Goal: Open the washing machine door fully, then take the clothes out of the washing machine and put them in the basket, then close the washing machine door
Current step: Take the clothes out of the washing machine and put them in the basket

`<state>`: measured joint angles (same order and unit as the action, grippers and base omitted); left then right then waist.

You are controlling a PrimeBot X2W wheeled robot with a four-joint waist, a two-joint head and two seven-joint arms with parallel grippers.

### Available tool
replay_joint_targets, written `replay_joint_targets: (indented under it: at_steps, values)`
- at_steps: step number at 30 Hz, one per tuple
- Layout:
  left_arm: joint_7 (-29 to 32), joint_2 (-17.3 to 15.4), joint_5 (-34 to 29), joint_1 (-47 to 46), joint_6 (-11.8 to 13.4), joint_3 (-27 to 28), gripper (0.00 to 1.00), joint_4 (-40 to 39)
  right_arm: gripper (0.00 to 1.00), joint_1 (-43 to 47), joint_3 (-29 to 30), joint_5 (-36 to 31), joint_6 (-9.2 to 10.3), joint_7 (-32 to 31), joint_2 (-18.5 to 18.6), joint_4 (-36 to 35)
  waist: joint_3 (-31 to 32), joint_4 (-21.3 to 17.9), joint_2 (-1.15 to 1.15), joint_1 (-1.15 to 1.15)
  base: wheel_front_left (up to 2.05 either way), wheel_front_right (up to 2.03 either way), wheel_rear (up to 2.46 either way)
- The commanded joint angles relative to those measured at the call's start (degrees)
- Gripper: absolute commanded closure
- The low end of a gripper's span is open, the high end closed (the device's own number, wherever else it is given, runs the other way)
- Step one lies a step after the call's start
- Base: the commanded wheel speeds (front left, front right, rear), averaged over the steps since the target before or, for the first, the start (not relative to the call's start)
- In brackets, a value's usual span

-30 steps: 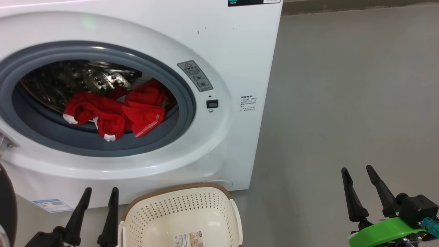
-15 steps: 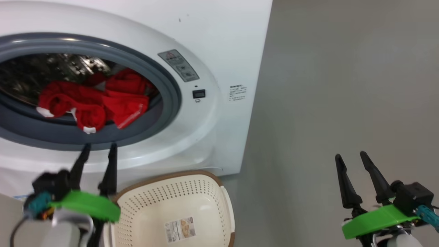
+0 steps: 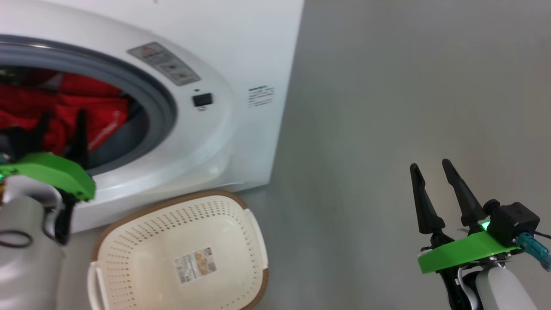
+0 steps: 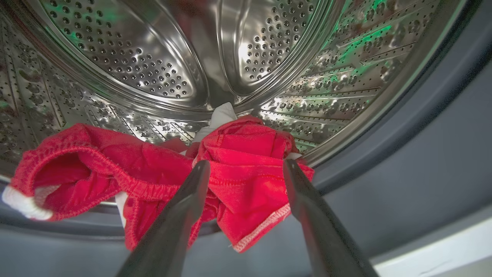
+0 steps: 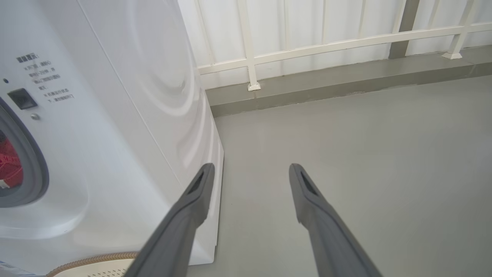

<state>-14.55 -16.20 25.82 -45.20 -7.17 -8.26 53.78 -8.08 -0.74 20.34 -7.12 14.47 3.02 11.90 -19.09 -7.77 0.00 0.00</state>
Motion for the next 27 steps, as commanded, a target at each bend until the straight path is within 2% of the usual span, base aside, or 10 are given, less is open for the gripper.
replay_joint_targets:
  at_steps: [1, 11, 16, 17, 18, 20, 21, 27]
  values:
    - [-0.45, -3.81, 0.44, -2.87, -0.32, 0.79, 0.0, 0.55, 0.0, -1.35, -1.53, -0.23, -0.36, 0.52, 0.01, -1.53, -3.79, -3.94, 0.0, 0.0, 0.0, 0.0, 0.0]
    - [-0.45, -9.36, 0.77, -10.1, -0.32, -1.08, 0.0, 12.02, 0.0, -3.51, -4.07, 2.21, -0.36, 0.52, -0.12, -1.6, -6.99, -8.18, 0.0, 0.0, 0.0, 0.0, 0.0]
    - [-0.45, -9.82, 1.24, -11.22, -0.32, -1.79, 0.0, 14.05, 0.0, -3.85, -4.38, 2.68, -0.36, 0.52, -0.13, -1.83, -7.45, -8.75, 0.0, 0.0, 0.0, 0.0, 0.0]
    - [-0.45, -9.85, 1.4, -11.35, -0.32, -1.99, 0.03, 14.4, 0.0, -3.82, -4.37, 2.73, -0.36, 0.52, -0.13, -1.88, -7.44, -8.78, 0.0, 0.0, 0.0, 0.0, 0.0]
    - [-0.45, -9.77, 1.52, -11.31, -0.32, -2.35, 0.39, 14.81, 0.0, -3.75, -4.36, 2.75, -0.36, 0.52, -0.13, -1.9, -7.34, -8.78, 0.0, 0.0, 0.0, 0.0, 0.0]
    - [-0.45, -9.69, 1.83, -11.23, -0.32, -2.87, 0.72, 15.19, 0.0, -3.53, -4.29, 2.74, -0.36, 0.52, -0.13, -1.86, -7.07, -8.71, 0.0, 0.0, 0.0, 0.0, 0.0]
    - [-0.45, -9.59, 2.03, -11.13, -0.32, -3.09, 1.0, 15.31, 0.0, -3.44, -4.27, 2.72, -0.36, 0.52, -0.13, -1.83, -6.89, -8.64, 0.0, 0.0, 0.0, 0.0, 0.0]
    - [-0.45, -9.01, 3.36, -10.12, -0.32, -3.41, 1.0, 13.25, 0.0, -3.52, -4.28, 2.28, -0.36, 0.52, -0.13, -1.59, -5.48, -7.64, 0.0, 0.0, 0.0, 0.0, 0.0]
